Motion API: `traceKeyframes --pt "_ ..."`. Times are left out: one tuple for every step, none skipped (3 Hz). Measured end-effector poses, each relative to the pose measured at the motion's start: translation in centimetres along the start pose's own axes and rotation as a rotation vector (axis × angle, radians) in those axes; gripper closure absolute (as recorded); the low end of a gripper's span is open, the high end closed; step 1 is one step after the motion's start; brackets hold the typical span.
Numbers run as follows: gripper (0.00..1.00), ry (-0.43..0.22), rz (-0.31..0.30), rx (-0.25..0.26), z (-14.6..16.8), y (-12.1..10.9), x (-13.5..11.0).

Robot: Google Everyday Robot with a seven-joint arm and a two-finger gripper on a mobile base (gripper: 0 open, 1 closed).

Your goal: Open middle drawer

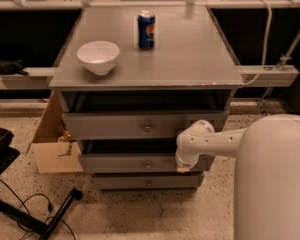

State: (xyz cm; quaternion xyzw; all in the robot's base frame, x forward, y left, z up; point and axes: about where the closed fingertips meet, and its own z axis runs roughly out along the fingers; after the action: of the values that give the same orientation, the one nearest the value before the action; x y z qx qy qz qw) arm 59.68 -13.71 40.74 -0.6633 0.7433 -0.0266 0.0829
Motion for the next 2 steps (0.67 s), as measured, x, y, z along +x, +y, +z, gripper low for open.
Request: traceKeyframes --pt "0.86 0.000 0.000 0.000 -0.86 -0.13 -0.08" --pt "1.00 0.000 0.000 0.000 -1.40 -0.21 -0.12"
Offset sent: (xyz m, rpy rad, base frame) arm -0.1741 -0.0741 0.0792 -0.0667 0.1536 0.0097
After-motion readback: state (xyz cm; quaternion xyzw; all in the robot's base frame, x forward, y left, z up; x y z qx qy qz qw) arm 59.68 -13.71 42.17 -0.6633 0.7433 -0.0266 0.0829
